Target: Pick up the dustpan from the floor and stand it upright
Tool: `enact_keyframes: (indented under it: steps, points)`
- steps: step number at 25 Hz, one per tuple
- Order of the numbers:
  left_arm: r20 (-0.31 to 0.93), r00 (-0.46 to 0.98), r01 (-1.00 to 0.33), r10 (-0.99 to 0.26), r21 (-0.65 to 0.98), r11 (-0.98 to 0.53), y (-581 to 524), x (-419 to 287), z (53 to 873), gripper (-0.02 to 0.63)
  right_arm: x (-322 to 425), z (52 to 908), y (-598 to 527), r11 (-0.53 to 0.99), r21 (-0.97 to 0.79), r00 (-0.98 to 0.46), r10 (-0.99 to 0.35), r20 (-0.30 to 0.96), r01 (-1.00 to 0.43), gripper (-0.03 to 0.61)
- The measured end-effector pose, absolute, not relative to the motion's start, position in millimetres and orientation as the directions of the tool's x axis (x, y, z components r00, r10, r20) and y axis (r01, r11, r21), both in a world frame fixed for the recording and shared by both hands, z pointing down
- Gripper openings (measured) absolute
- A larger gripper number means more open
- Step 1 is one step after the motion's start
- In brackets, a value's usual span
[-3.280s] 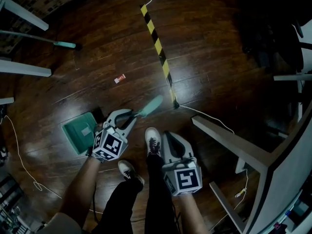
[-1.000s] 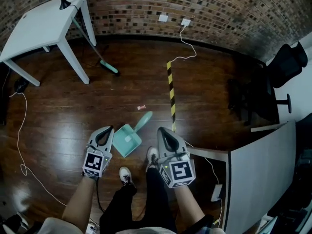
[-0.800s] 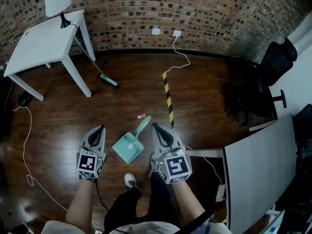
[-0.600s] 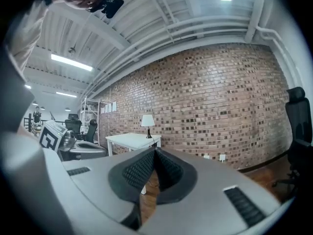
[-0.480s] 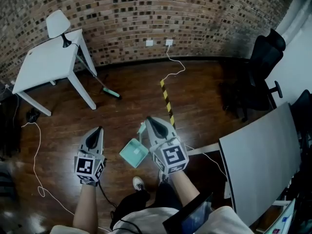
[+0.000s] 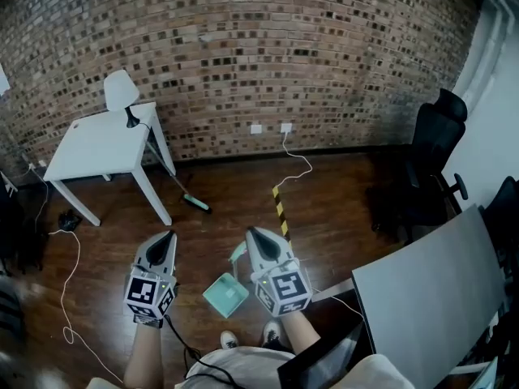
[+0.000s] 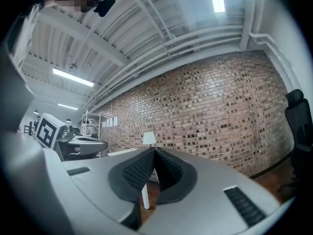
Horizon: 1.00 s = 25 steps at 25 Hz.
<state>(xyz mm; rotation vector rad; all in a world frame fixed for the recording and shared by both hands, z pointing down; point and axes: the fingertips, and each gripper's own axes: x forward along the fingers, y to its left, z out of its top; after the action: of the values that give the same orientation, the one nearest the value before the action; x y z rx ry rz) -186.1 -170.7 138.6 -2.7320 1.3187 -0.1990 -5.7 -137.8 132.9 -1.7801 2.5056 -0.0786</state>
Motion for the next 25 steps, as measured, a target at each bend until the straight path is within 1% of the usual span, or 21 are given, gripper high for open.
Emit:
enact_keyframes:
  steps: [3, 5, 8, 11, 19, 22, 25]
  points:
    - [0.056, 0.606, -0.785, -0.793, -0.118, -0.608, -157, -181, 134, 0.003, -6, 130, -134, 0.354, 0.007, -0.354, -0.935, -0.01, -0.935, -0.002]
    - [0.055, 0.599, -0.793, -0.799, -0.1, -0.601, -148, -177, 138, 0.003, -4, 133, -128, 0.371, 0.034, -0.37, -0.929, 0.009, -0.928, -0.002]
    - [0.052, 0.581, -0.81, -0.812, -0.063, -0.584, -143, -176, 141, 0.003, 3, 126, -123, 0.379, 0.009, -0.379, -0.925, -0.001, -0.925, -0.002]
    - [0.076, 0.561, -0.824, -0.824, -0.044, -0.565, -147, -180, 150, 0.005, 8, 124, -123, 0.366, -0.009, -0.366, -0.93, -0.008, -0.93, -0.002]
    - [0.079, 0.594, -0.795, -0.801, -0.094, -0.599, -144, -185, 146, 0.005, -4, 127, -119, 0.374, -0.012, -0.374, -0.927, 0.021, -0.927, -0.002]
    - [0.086, 0.595, -0.794, -0.799, -0.088, -0.601, -136, -196, 147, 0.005, -18, 126, -114, 0.377, -0.019, -0.378, -0.925, 0.033, -0.926, -0.002]
    - [0.104, 0.619, -0.776, -0.779, -0.07, -0.626, -127, -199, 149, 0.005, -19, 123, -102, 0.346, -0.061, -0.349, -0.937, 0.034, -0.936, -0.002]
